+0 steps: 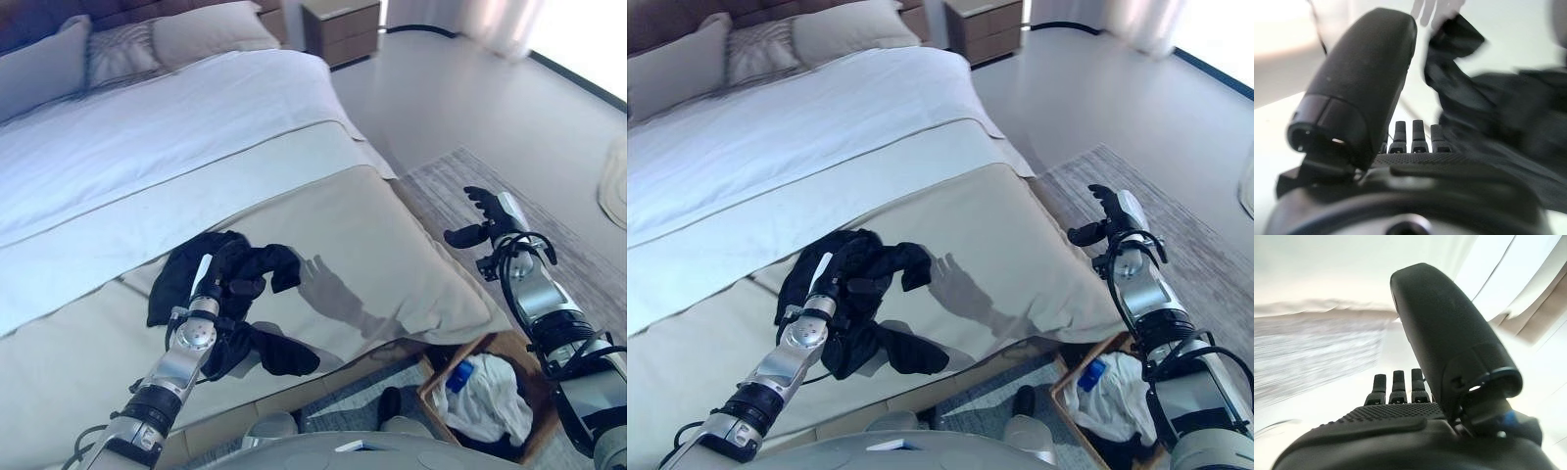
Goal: Pick up the clothes from the bed and place them into the basket
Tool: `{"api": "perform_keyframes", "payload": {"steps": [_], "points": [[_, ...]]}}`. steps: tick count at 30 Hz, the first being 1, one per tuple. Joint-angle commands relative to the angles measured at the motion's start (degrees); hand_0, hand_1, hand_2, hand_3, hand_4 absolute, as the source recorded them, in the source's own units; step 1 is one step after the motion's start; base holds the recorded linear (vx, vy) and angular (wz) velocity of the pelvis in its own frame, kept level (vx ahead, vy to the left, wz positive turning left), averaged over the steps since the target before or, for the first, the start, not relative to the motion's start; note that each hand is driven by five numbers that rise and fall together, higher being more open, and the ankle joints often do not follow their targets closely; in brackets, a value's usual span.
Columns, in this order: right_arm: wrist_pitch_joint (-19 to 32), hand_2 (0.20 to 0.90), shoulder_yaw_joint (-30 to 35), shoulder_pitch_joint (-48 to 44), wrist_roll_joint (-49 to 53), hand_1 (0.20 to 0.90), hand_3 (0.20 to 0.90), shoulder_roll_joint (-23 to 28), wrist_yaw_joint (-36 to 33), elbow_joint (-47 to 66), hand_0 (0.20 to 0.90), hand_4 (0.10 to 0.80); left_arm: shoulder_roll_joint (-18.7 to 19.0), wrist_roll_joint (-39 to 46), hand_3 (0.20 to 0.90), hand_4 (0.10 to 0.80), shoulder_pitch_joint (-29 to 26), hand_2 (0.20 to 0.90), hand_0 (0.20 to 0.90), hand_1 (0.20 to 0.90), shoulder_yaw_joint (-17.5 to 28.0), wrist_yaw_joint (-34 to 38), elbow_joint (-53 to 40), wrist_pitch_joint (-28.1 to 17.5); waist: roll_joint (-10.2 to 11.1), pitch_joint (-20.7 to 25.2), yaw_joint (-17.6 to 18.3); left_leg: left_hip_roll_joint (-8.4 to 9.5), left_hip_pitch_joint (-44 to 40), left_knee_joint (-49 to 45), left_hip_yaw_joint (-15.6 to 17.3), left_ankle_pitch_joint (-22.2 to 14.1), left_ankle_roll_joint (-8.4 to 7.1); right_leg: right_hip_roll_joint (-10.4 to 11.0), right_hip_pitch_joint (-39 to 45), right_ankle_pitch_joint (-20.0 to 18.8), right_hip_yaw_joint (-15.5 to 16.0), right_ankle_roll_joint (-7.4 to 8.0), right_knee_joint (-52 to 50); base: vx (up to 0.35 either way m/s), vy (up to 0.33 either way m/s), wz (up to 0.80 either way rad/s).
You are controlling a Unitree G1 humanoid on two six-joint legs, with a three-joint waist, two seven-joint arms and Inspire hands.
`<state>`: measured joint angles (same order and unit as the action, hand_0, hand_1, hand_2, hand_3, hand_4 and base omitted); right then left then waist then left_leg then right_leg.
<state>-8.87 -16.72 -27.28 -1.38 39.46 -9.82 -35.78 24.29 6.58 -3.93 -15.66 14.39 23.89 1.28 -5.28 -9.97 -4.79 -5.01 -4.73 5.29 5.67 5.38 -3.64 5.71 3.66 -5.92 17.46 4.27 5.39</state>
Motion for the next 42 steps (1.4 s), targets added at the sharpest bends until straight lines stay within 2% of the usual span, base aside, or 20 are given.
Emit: {"api": "perform_keyframes", "payload": {"steps": [1, 3, 4, 5, 8, 9, 11, 14, 15, 18, 20, 23, 26, 27, 28, 34, 39, 42], "points": [[3.2, 0.9, -2.3, -9.7, -3.7, 0.9, 0.9, 0.3, -1.9, 0.4, 0.9, 0.8, 3.5, -2.1, 0.9, 0.8, -2.0, 0.9, 0.9, 0.9, 2.9, 0.8, -2.2, -4.9, 3.6, 1.1, -1.8, 1.74, 1.9, -2.8, 0.3, -4.6, -1.08, 0.3, 2.2, 8.1, 1.2, -2.42, -4.3, 0.017, 0.014, 0.7], [2.8, 0.9, -2.9, -10.5, -4.4, 0.9, 0.9, 0.2, -1.6, 0.2, 0.9, 0.8, 3.5, -2.4, 0.9, 0.8, -2.1, 0.9, 0.9, 0.9, 3.2, -0.4, -2.0, -5.2, 3.0, 1.3, -2.9, 0.55, 3.1, -2.0, 3.1, -2.7, -1.88, 0.8, 2.6, 8.6, 4.7, -2.57, -4.6, 0.005, 0.032, 0.62], [2.9, 0.9, -3.0, -10.6, -4.5, 0.9, 0.9, 0.3, -1.5, 0.2, 0.9, 0.8, 3.5, -2.2, 0.9, 0.8, -2.1, 0.9, 0.9, 0.9, 3.2, -0.4, -1.9, -5.2, 3.0, 1.3, -2.9, 0.45, 3.2, -2.0, 3.3, -2.5, -1.96, 0.8, 2.6, 8.7, 5.0, -2.58, -4.7, -0.015, 0.052, 0.58], [2.6, 0.9, -3.1, -11.0, -4.7, 0.9, 0.9, 0.6, -1.5, 0.0, 0.9, 0.8, 3.4, -2.8, 0.9, 0.8, -2.6, 0.9, 0.9, 0.9, 2.8, -1.7, -1.7, -5.6, 2.6, 1.2, -3.3, -0.49, 4.1, -1.7, 6.3, -1.4, -2.34, 1.4, 3.1, 9.5, 7.6, -2.59, -5.5, -0.02, 0.054, 0.57], [2.4, 0.9, -3.2, -11.6, -4.7, 0.9, 0.9, 0.7, -1.1, -0.4, 0.9, 0.8, 3.5, -3.4, 0.9, 0.8, -3.4, 0.9, 0.9, 0.9, 2.0, -2.5, -1.3, -5.7, 2.5, 1.1, -3.8, -0.56, 5.0, -2.1, 7.7, -1.0, -2.19, 2.2, 3.2, 9.9, 10.0, -2.47, -6.6, 0.028, 0.055, 0.96], [2.6, 0.9, -3.5, -11.8, -5.1, 0.9, 0.9, 0.4, -0.7, -0.7, 0.9, 0.8, 3.5, -3.8, 0.9, 0.8, -3.4, 0.9, 0.9, 0.9, 1.8, -2.6, -1.2, -5.4, 2.7, 1.1, -4.3, -0.1, 4.2, -1.8, 6.6, -2.0, -2.47, 2.5, 4.0, 11.2, 9.6, -2.11, -7.0, 0.138, 0.029, 0.62], [2.2, 0.9, -4.2, -12.2, -5.2, 0.9, 0.9, -0.3, -0.5, -0.9, 0.9, 0.8, 3.9, -4.0, 0.9, 0.8, -2.5, 0.9, 0.9, 0.9, 1.9, -2.9, -1.7, -5.1, 2.5, 0.9, -5.2, 0.53, 4.5, -2.0, 5.9, -1.7, -1.46, 2.8, 3.9, 10.4, 10.6, -2.41, -7.5, 0.078, 0.043, 0.48], [1.5, 0.9, -4.4, -10.8, -5.6, 0.9, 0.9, -1.6, -0.7, 0.0, 0.9, 0.8, 4.5, -5.1, 0.9, 0.8, -1.1, 0.9, 0.9, 0.9, 2.1, -3.9, -2.4, -4.4, 2.7, 1.1, -5.9, 1.34, 3.5, -1.7, 4.5, -3.1, -1.29, 2.8, 4.9, 11.9, 10.2, -2.22, -8.0, 0.102, 0.028, 0.42], [0.9, 0.9, -4.6, -10.2, -5.9, 0.9, 0.9, -2.0, -0.5, 0.6, 0.9, 0.8, 4.9, -5.2, 0.9, 0.8, -0.4, 0.9, 0.9, 0.9, 2.0, -4.1, -2.4, -4.7, 2.5, 0.9, -6.2, 1.82, 4.0, -2.0, 3.9, -2.6, -0.44, 2.8, 4.7, 11.2, 10.6, -2.55, -8.4, 0.053, 0.061, 0.37], [0.9, 0.9, -5.1, -9.6, -6.7, 0.9, 0.9, -2.4, -0.2, 0.8, 0.9, 0.8, 5.3, -5.0, 0.9, 0.8, 0.5, 0.9, 0.9, 0.9, 2.1, -4.0, -2.7, -5.1, 2.6, 0.8, -6.6, 2.69, 4.0, -2.3, 2.1, -3.0, 0.1, 2.4, 4.7, 11.8, 9.5, -2.85, -9.1, 0.115, 0.053, 0.31], [1.0, 0.9, -5.8, -10.0, -7.5, 0.9, 0.9, -2.8, -0.3, 0.8, 0.9, 0.8, 5.5, -4.5, 0.9, 0.8, 1.2, 0.9, 0.9, 0.9, 2.2, -3.4, -3.4, -5.4, 2.8, 0.3, -7.1, 3.37, 4.6, -3.7, 0.2, -3.6, 0.46, 2.1, 4.3, 12.0, 8.3, -3.11, -9.8, 0.127, 0.064, 0.35], [1.5, 0.9, -7.1, -12.8, -8.9, 0.9, 0.9, -2.9, 0.3, -0.6, 0.9, 0.8, 5.7, -3.7, 0.9, 0.8, 1.2, 0.9, 0.9, 0.9, 2.4, -2.9, -4.4, -5.7, 3.1, -0.8, -8.6, 4.18, 6.4, -6.3, -4.8, -4.3, 0.67, 2.1, 2.8, 13.3, 6.7, -3.64, -12.7, 0.055, 0.06, 0.2], [1.7, 0.9, -8.0, -16.3, -9.1, 0.9, 0.9, -2.9, 0.4, -2.8, 0.9, 0.8, 6.1, -3.5, 0.9, 0.8, 0.5, 0.9, 0.9, 0.9, 2.6, -3.2, -5.1, -6.0, 2.9, -2.5, -10.5, 4.48, 8.2, -8.0, -5.8, -4.6, 0.72, 2.6, 1.3, 14.8, 8.4, -3.89, -16.2, 0.003, 0.047, 0.15], [1.3, 0.9, -8.4, -17.6, -9.1, 0.9, 0.9, -2.9, 0.1, -3.6, 0.9, 0.8, 6.3, -3.5, 0.9, 0.8, 0.2, 0.9, 0.9, 0.9, 2.8, -3.7, -5.3, -6.4, 2.7, -3.3, -11.1, 4.54, 9.2, -9.0, -5.7, -4.7, 0.66, 3.0, 0.6, 15.4, 9.2, -3.98, -17.7, 0.032, 0.022, 0.07], [0.4, 0.9, -9.3, -20.3, -9.0, 0.9, 0.9, -2.7, -0.1, -4.5, 0.9, 0.8, 6.8, -3.1, 0.9, 0.8, -0.3, 0.9, 0.9, 0.9, 2.6, -3.9, -5.6, -7.3, 2.7, -5.2, -12.6, 4.96, 10.8, -11.1, -6.6, -5.9, 0.17, 4.0, -0.1, 17.5, 9.6, -3.93, -20.5, 0.027, 0.039, 0.08], [-0.7, 0.9, -11.8, -29.3, -10.9, 0.9, 0.9, -1.7, 0.8, -9.6, 0.9, 0.8, 7.8, -0.9, 0.9, 0.8, -1.6, 0.9, 0.9, 0.9, 2.2, -3.4, -9.0, -8.8, 0.8, -10.6, -16.5, 5.89, 16.9, -17.9, -7.0, -7.0, 0.62, 7.7, -2.7, 20.2, 13.4, -4.93, -27.9, 0.03, 0.067, 0.18], [-1.1, 0.9, -13.3, -33.2, -10.3, 0.9, 0.9, -1.7, 0.3, -12.0, 0.9, 0.8, 8.1, 0.0, 0.9, 0.8, -0.9, 0.9, 0.9, 0.9, 2.5, -2.9, -10.7, -9.9, 0.2, -13.3, -18.4, 6.67, 19.5, -21.5, -7.2, -8.2, 1.43, 9.2, -3.9, 21.9, 15.0, -5.59, -32.2, 0.075, 0.043, 0.22], [-2.1, 0.9, -14.2, -37.2, -10.2, 0.9, 0.9, -2.4, 0.5, -13.8, 0.9, 0.8, 8.6, 0.6, 0.9, 0.8, -0.7, 0.9, 0.9, 0.9, 2.1, -2.5, -12.2, -9.8, -0.3, -16.1, -20.1, 8.04, 23.3, -26.7, -8.0, -9.6, 2.64, 10.6, -6.9, 23.6, 15.4, -6.3, -38.2, 0.096, 0.032, 0.24]]}}
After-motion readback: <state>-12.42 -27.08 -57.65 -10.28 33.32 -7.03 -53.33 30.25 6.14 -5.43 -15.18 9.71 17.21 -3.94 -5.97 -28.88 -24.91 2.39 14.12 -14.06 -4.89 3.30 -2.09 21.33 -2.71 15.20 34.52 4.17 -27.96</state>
